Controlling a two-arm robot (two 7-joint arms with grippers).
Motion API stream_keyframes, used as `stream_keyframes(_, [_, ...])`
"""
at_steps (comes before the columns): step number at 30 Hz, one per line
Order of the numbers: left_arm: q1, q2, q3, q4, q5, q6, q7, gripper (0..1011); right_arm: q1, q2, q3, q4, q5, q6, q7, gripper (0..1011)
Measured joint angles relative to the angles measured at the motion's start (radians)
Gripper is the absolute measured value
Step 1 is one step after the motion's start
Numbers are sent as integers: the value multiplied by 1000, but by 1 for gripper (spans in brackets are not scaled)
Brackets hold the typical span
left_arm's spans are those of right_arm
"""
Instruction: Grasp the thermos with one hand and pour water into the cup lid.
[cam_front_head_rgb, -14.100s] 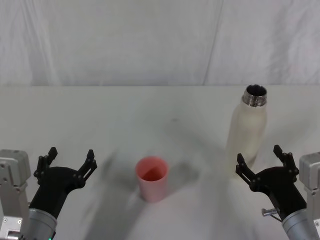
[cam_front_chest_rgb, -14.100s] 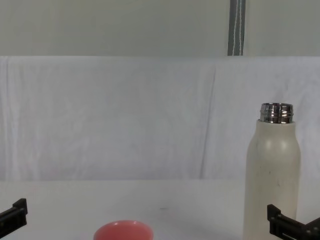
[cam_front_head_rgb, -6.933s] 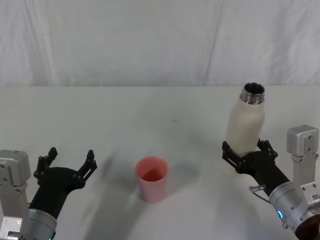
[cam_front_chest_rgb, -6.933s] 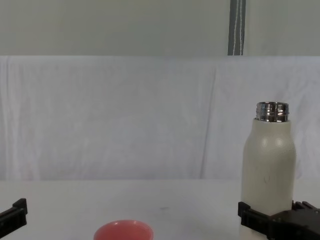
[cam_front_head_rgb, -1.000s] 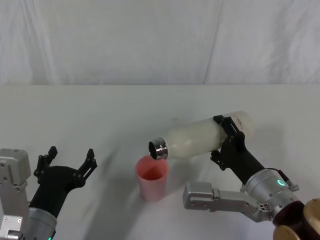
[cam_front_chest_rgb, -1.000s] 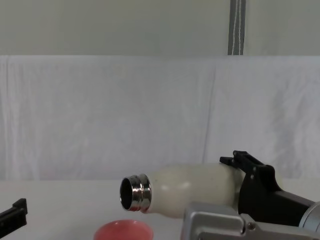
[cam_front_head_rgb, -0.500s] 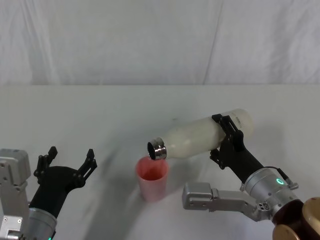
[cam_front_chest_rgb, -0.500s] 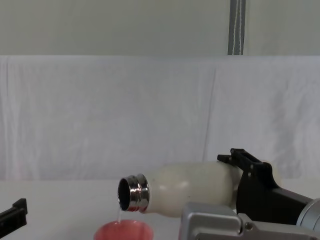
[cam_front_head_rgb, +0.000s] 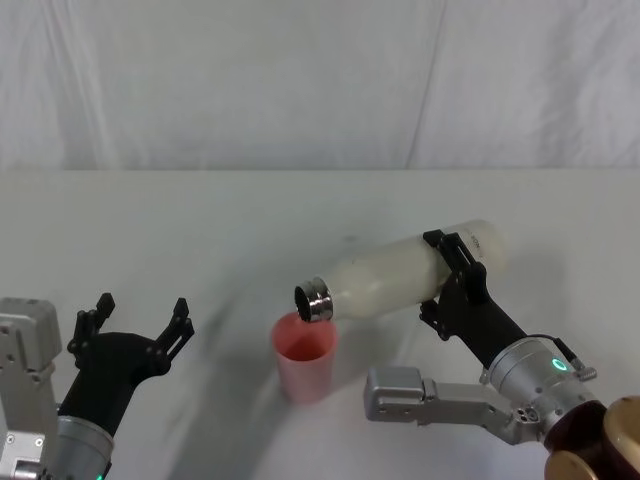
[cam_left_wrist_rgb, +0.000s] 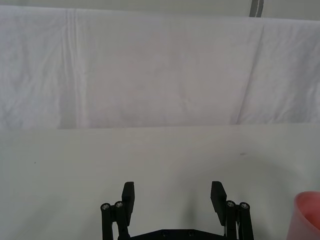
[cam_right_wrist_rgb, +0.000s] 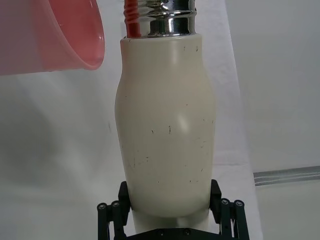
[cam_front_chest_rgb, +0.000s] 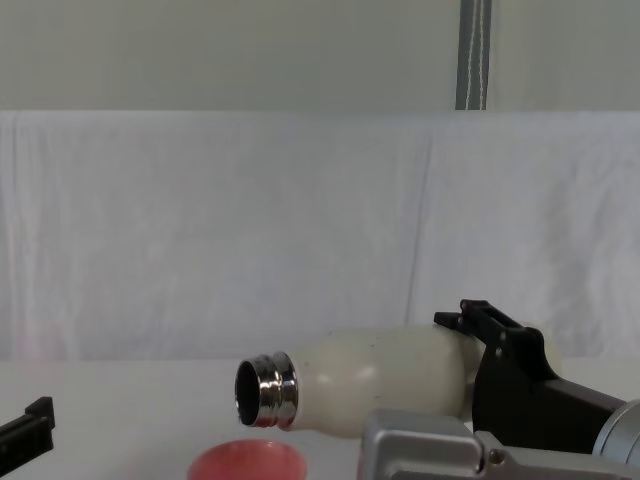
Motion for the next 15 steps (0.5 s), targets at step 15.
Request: stream_keyframes(15, [0,0,0,0,0,0,0,1001,-1,4,0,-4,-2,3,2,950])
